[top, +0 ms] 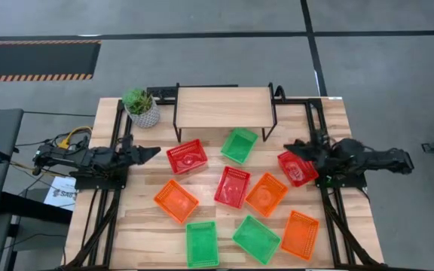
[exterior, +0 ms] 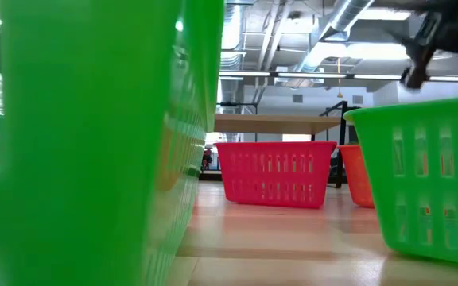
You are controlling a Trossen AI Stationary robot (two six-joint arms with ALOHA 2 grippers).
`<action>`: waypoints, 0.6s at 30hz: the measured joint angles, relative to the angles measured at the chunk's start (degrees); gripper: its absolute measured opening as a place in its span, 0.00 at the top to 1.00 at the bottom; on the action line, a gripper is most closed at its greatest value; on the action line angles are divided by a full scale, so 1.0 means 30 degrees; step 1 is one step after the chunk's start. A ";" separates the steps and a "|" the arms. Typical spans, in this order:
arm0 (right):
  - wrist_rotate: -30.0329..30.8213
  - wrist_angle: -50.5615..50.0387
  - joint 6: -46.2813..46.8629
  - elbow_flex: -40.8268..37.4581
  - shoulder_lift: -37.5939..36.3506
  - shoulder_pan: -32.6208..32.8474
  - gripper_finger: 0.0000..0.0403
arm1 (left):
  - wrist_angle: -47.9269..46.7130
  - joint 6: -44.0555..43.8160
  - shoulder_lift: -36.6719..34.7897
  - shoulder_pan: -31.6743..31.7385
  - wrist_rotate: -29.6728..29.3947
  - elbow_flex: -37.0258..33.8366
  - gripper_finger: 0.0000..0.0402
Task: Stack baskets on shelf by color
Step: Put the middle right red bin on the shelf
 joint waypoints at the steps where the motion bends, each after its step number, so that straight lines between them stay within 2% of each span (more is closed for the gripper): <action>1: 0.0077 0.0036 -0.0508 0.0440 -0.0002 -0.0090 0.60 | 0.0671 0.0020 0.0000 0.0000 -0.0046 0.0000 0.52; 6: 0.0171 -0.0512 -0.3116 0.2746 0.0385 -0.0558 0.60 | 0.6123 0.3487 0.0000 -0.0004 0.0965 0.0096 0.52; 9: 0.0182 -0.2037 -0.4344 0.4595 0.0754 -0.0872 0.60 | 0.7120 0.5102 0.0045 -0.0007 0.0891 0.0928 0.52; 14: 0.1294 -0.8971 -0.4556 0.8704 0.2207 -0.1369 0.60 | 0.6645 0.6968 0.1164 -0.0003 0.0481 0.3286 0.52; 18: 0.3051 -1.6243 -0.2523 1.2086 0.4296 -0.1660 0.60 | 0.4610 0.7119 0.3139 0.0000 0.0443 0.5814 0.52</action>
